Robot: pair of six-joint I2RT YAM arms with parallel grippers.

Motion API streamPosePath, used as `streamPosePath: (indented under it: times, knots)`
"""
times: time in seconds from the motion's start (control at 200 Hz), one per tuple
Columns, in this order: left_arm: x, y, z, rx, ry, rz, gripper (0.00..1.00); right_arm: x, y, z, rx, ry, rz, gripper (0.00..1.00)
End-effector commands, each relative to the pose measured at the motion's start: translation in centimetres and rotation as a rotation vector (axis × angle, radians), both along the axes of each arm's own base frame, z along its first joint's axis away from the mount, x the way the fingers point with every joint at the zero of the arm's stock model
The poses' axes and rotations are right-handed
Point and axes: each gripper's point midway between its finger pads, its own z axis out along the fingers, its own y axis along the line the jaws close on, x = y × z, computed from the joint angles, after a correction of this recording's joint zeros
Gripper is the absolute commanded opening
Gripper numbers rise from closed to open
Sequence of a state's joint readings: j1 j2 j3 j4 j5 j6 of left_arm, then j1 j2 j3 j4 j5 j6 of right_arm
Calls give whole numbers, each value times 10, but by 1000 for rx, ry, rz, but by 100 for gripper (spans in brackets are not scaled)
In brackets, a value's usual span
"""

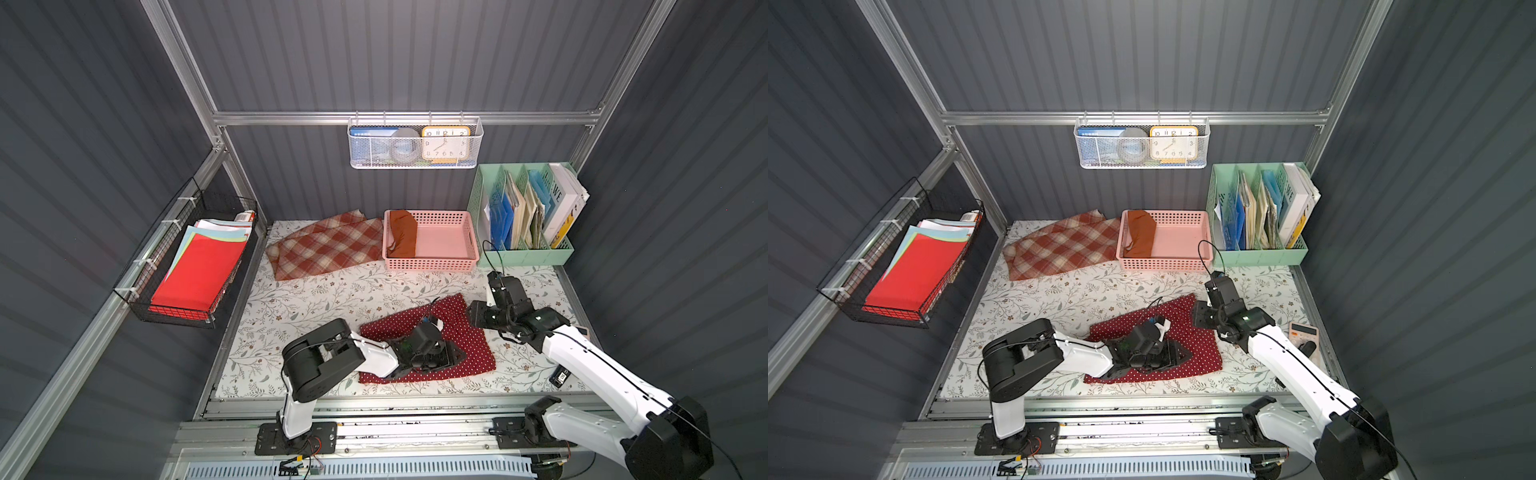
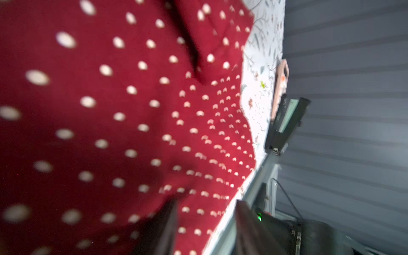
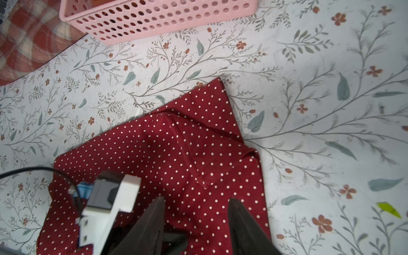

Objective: Roll up the skirts
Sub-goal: Move the skirt to the center of the board, then flatten out the skirt at the center of the board.

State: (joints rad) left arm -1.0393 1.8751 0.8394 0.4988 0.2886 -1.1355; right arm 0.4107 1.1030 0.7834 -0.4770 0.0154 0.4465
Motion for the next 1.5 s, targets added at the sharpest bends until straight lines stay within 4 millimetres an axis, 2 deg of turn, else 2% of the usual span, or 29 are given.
streamPosePath:
  times: [0.0, 0.06, 0.105, 0.155, 0.175, 0.28, 0.345, 0.44, 0.605, 0.735, 0.866, 0.956, 1.036, 1.256, 1.346, 1.381, 1.496]
  knots:
    - [-14, 39, 3, 219, -86, -112, 70, 8, 3, 1, 9, 9, -16, 53]
    - [-2, 56, 23, 292, -156, -59, 85, 8, 6, -6, 4, 53, -4, 54]
    - [10, 71, 37, 324, -193, -15, 90, 7, 9, -11, 3, 75, 8, 55]
    - [27, 98, 42, 360, -193, 59, 90, 6, 12, -13, 16, 79, 22, 55]
    - [34, 110, 42, 366, -183, 92, 90, 6, 13, -23, 13, 106, 26, 55]
    - [73, 181, 39, 367, -110, 304, 87, 4, 19, -32, 25, 131, 48, 56]
    - [91, 224, 32, 422, -76, 419, 83, 2, 17, -35, 10, 145, 51, 56]
    - [108, 259, 26, 512, -80, 490, 77, -3, 15, -43, -18, 173, 62, 55]
    - [119, 274, -3, 628, -57, 485, 52, -17, 14, -62, -35, 244, 75, 55]
    - [120, 283, -13, 678, -54, 508, 51, -24, 17, -70, -39, 266, 85, 56]
    - [110, 299, -16, 739, -42, 535, 53, -27, 26, -81, -29, 299, 110, 57]
    - [105, 300, -16, 728, -40, 533, 53, -23, 31, -89, -44, 318, 118, 57]
    - [101, 298, -19, 717, -31, 525, 54, -15, 28, -93, -82, 320, 102, 57]
    - [99, 297, -41, 717, -19, 510, 56, -9, 24, -102, -123, 329, 79, 55]
    - [107, 297, -43, 712, -50, 531, 52, -9, 21, -101, -128, 320, 68, 52]
    - [110, 296, -42, 708, -63, 535, 50, -2, 23, -98, -120, 285, 63, 51]
    - [120, 286, -39, 667, -85, 521, 36, 5, 21, -95, -133, 262, 49, 42]
